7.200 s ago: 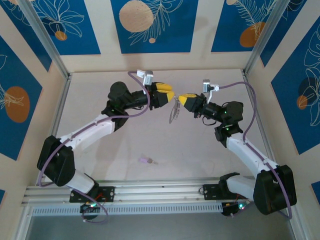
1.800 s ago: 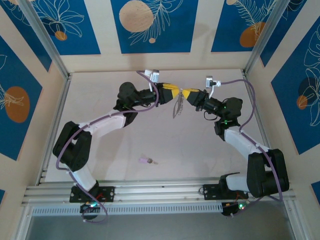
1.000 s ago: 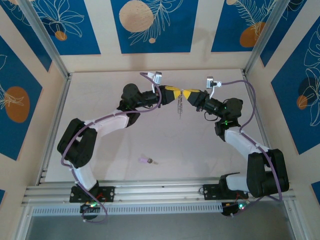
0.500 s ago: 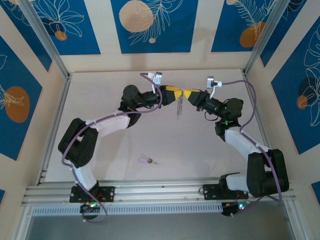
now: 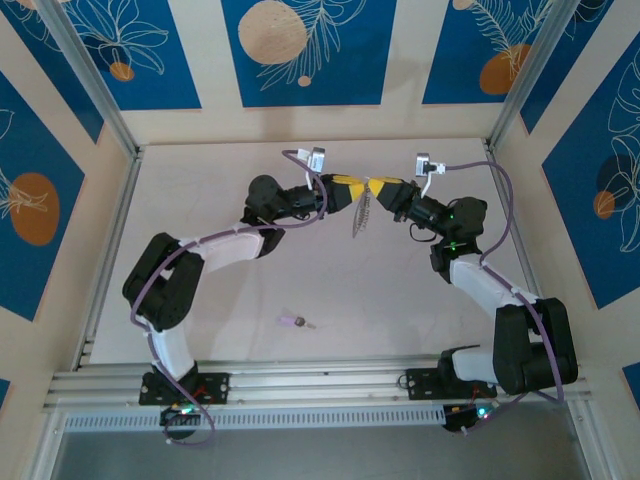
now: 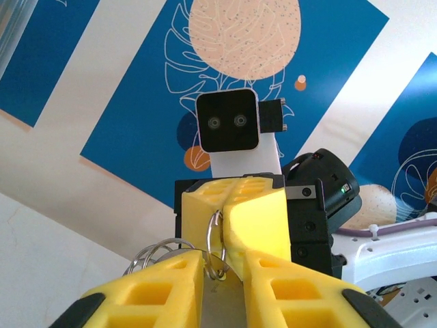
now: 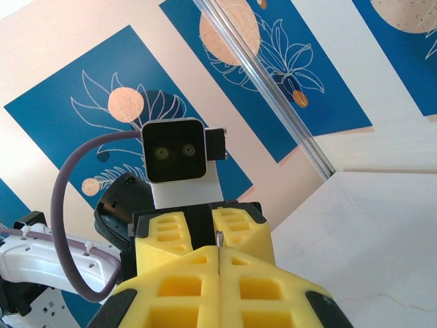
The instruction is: Put the keys on the keyring
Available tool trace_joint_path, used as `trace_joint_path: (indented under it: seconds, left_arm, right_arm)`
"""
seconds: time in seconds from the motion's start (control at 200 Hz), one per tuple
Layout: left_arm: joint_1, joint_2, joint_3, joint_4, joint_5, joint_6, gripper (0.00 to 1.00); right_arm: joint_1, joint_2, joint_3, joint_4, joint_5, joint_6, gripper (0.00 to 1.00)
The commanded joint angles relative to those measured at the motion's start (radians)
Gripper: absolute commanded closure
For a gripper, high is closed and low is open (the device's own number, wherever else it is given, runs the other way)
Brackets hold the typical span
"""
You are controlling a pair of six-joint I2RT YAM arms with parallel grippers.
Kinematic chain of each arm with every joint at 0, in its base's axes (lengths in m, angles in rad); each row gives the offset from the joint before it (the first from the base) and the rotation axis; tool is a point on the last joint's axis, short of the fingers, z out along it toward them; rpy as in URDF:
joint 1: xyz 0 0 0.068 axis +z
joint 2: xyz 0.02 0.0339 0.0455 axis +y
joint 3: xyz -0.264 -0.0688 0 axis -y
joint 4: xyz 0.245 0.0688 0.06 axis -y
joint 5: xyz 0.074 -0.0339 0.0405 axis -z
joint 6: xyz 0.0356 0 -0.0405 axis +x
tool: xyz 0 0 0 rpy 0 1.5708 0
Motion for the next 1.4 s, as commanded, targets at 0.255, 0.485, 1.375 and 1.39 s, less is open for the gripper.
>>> trace_joint_path:
  seconds: [0.255,0.485,1.375,1.39]
  left_arm:
    - [-0.019,0.024,0.014,0.076,-0.01,-0.021,0.78]
    - [-0.021,0.035,0.021,0.09,-0.016,-0.03,0.79]
    - [-0.028,0.054,0.033,0.147,-0.042,-0.03,1.0]
    - [-0.028,0.054,0.031,0.146,-0.042,-0.027,1.0]
  right_arm:
    - [-0.005,-0.002,-0.004,0.046,0.015,0.002,1.0]
    - [-0.006,0.0,-0.006,0.05,0.01,0.003,1.0]
    - [-0.012,-0.01,0.004,0.015,0.004,0.007,1.0]
    - [-0.012,-0.011,0.006,0.01,0.004,0.008,0.98]
